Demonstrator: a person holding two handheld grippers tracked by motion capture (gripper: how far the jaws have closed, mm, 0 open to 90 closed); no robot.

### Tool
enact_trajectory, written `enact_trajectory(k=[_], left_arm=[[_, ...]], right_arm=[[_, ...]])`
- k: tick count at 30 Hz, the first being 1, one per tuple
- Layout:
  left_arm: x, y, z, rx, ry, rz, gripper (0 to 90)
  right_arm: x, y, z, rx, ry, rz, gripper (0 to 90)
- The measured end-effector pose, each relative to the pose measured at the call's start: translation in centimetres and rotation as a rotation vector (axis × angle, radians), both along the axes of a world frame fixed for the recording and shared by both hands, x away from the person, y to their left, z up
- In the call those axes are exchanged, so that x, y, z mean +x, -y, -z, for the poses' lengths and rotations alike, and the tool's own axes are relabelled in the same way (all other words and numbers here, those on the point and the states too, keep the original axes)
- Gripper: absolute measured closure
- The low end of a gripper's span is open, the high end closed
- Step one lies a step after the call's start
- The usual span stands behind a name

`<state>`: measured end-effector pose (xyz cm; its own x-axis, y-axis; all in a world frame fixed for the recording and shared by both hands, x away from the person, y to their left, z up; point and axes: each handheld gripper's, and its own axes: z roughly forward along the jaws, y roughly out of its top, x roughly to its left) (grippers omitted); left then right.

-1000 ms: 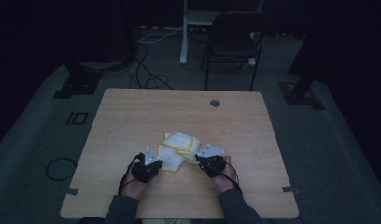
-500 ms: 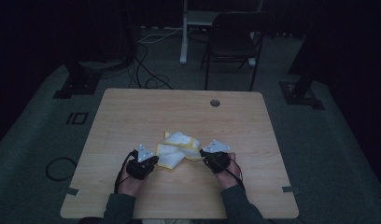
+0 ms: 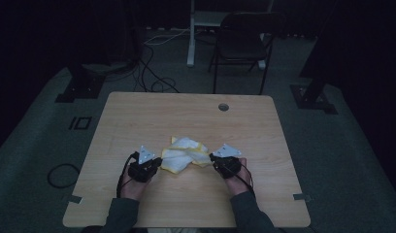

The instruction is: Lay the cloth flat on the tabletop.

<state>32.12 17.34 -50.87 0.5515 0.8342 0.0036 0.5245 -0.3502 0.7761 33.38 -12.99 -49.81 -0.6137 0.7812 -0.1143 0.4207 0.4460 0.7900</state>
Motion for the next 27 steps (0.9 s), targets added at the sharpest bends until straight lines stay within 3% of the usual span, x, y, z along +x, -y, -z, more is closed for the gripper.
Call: enact_trajectory(k=[12, 27], left_arm=[[1.1, -0.5, -0.9, 0.004, 0.016, -0.008, 87.6], [2.7, -1.0, -2.3, 0.023, 0.063, -0.026, 87.8]], right_arm=[[0.5, 1.3, -0.7, 0.009, 0.011, 0.04, 89.0], [1.1, 2.7, -0.8, 0.014, 0.011, 0.074, 88.9]])
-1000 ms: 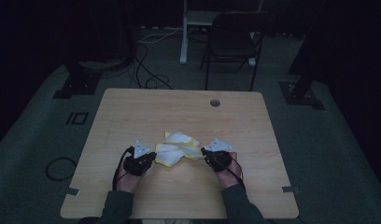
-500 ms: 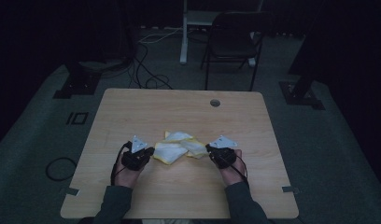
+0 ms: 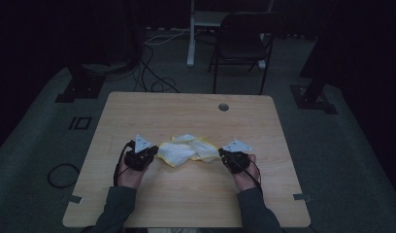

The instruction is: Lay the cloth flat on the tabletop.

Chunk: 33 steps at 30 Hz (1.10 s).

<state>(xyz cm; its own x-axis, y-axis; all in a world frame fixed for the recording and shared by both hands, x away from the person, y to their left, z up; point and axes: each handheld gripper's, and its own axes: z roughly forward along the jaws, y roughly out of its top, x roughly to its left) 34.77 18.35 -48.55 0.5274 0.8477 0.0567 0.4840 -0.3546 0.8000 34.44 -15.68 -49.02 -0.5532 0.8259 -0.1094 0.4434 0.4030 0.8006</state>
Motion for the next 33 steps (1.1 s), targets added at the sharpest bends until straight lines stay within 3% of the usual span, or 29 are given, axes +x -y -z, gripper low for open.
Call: enact_trajectory(k=[9, 33], left_arm=[[1.0, -0.2, -0.4, 0.004, 0.011, -0.008, 88.0], [2.7, -1.4, -0.4, -0.035, 0.002, -0.048, 88.2]], right_arm=[[0.2, 0.8, 0.0, 0.008, -0.009, 0.012, 88.9], [0.4, 2.7, 0.4, 0.002, -0.02, 0.041, 88.9]])
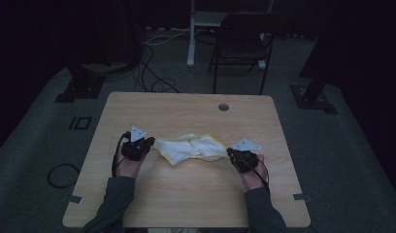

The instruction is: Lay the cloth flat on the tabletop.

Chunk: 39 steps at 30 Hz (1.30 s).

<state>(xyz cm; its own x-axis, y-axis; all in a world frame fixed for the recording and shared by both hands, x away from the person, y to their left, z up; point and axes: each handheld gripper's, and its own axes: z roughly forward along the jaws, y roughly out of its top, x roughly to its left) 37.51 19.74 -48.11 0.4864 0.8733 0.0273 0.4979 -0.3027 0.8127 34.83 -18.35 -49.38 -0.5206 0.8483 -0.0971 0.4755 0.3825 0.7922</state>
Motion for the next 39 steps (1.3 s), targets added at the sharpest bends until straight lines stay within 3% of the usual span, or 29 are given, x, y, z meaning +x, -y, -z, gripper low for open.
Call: enact_trajectory(k=[15, 22, 39], left_arm=[[1.2, -0.8, -0.2, 0.0, -0.01, -0.03, 88.4], [1.5, -1.4, 0.2, 0.002, -0.028, -0.05, 88.4], [2.8, -2.0, 0.4, 0.002, -0.041, -0.074, 88.6]], right_arm=[[0.5, 1.3, 0.0, -0.017, -0.01, 0.025, 88.9], [0.6, 2.5, 0.0, -0.003, -0.025, 0.046, 88.8], [1.3, 3.1, -0.6, 0.005, -0.012, 0.065, 88.8]])
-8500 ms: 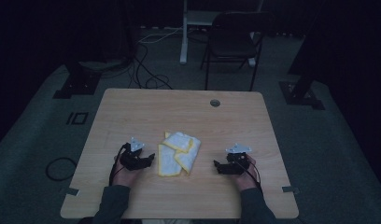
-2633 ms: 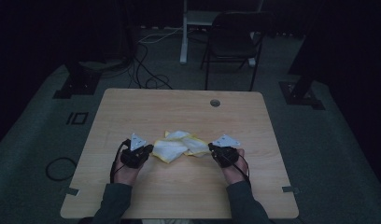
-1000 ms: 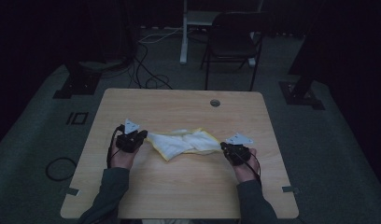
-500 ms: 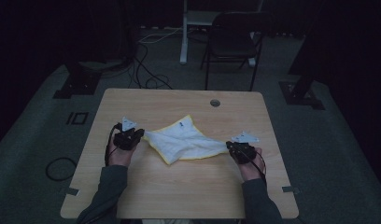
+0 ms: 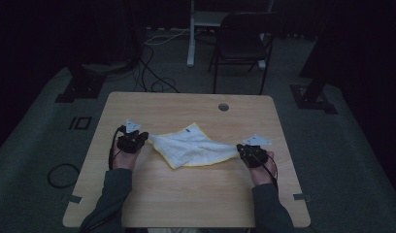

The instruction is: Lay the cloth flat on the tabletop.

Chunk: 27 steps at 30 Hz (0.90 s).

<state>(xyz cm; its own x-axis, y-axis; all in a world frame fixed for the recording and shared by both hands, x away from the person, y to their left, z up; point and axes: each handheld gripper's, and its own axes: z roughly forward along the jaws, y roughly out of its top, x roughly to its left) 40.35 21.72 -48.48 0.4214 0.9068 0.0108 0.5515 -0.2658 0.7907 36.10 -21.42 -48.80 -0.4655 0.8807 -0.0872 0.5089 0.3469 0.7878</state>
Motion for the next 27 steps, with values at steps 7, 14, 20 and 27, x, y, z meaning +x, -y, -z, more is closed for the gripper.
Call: enact_trajectory(k=[7, 14, 20, 27], left_arm=[[0.8, 0.4, 0.6, 0.002, -0.012, -0.011, 88.5], [1.4, 0.7, 2.6, 0.023, -0.064, -0.016, 87.3], [1.2, 0.7, 2.4, 0.011, -0.062, -0.023, 79.1], [-0.5, 1.1, 1.6, 0.001, -0.032, 0.015, 77.1]], right_arm=[[0.6, 0.3, -0.3, 0.002, 0.005, 0.023, 88.8], [1.7, 0.0, 1.1, -0.021, -0.046, 0.035, 88.1], [1.5, -0.5, 1.3, -0.034, -0.081, 0.011, 71.5], [0.1, -2.3, 0.6, -0.04, -0.04, -0.05, 72.5]])
